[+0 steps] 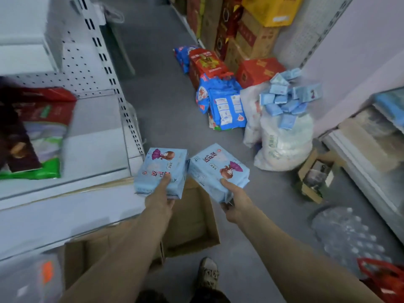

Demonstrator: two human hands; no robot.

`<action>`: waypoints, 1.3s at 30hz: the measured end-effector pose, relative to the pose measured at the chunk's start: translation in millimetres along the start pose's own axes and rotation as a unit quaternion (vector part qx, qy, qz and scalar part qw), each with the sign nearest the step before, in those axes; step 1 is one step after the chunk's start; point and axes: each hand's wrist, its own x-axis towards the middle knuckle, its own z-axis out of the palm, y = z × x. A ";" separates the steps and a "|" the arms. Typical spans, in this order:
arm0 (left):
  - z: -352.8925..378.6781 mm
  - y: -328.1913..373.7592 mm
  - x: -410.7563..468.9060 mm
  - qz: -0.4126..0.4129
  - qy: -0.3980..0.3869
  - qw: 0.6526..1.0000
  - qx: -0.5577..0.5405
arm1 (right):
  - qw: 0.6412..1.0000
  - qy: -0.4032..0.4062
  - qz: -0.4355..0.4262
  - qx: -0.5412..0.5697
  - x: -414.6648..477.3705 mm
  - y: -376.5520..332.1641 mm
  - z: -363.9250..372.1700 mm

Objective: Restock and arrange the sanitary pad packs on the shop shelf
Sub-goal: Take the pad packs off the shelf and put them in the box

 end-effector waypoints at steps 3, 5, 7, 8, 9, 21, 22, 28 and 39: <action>5.3 -23.8 25.3 0.001 0.027 1.000 0.004 | 1.000 -0.009 0.028 -0.003 43.4 4.4 -6.9; 8.1 -43.4 53.4 -0.006 0.053 0.999 -0.005 | 0.999 -0.007 0.043 0.000 79.8 13.6 -10.4; 8.4 -63.8 86.6 -0.016 0.066 0.998 -0.005 | 0.998 -0.002 0.058 0.008 115.3 24.4 -12.0; 7.3 -74.7 104.7 -0.019 0.066 0.998 0.005 | 0.998 0.006 0.064 0.011 134.2 31.0 -12.8; 6.3 -86.6 123.8 -0.020 0.063 0.998 0.013 | 0.997 0.013 0.071 0.012 153.8 37.8 -13.6; -41.6 -220.1 327.6 -0.075 0.141 0.986 -0.051 | 0.992 0.040 0.117 -0.038 375.2 162.8 -24.9; -48.1 -228.4 341.7 -0.079 0.148 0.985 -0.050 | 0.991 0.046 0.119 -0.038 389.5 174.6 -25.0; -71.4 -266.3 410.1 -0.079 0.162 0.983 -0.038 | 0.991 0.041 0.126 -0.001 457.3 234.6 -28.3; -88.5 -324.8 510.1 -0.042 0.082 0.994 -0.053 | 0.991 -0.041 0.124 0.029 558.3 280.0 -25.2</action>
